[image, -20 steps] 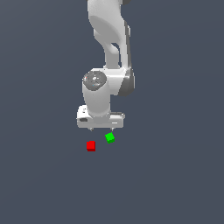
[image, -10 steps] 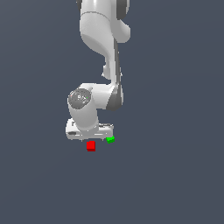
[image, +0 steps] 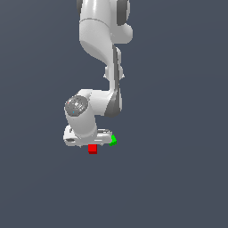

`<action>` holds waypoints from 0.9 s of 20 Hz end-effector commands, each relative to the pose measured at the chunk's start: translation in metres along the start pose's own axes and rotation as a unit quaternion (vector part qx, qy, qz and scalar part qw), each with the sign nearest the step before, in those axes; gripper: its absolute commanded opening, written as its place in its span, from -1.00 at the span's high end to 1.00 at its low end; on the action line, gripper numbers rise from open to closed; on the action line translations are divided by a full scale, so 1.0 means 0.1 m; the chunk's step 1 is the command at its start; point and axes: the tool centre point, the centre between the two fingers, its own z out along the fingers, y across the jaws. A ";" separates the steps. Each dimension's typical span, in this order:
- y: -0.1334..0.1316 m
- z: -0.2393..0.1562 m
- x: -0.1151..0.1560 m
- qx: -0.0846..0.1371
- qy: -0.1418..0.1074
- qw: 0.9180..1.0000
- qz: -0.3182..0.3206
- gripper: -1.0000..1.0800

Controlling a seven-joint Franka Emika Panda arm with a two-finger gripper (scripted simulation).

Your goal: Stack the red cube on top of the green cube.

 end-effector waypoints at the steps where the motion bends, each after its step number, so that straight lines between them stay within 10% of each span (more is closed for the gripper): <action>1: 0.00 0.00 0.00 0.000 0.000 1.000 0.000 -0.92; 18: 0.00 0.50 0.01 0.000 0.000 1.000 -0.001 -0.92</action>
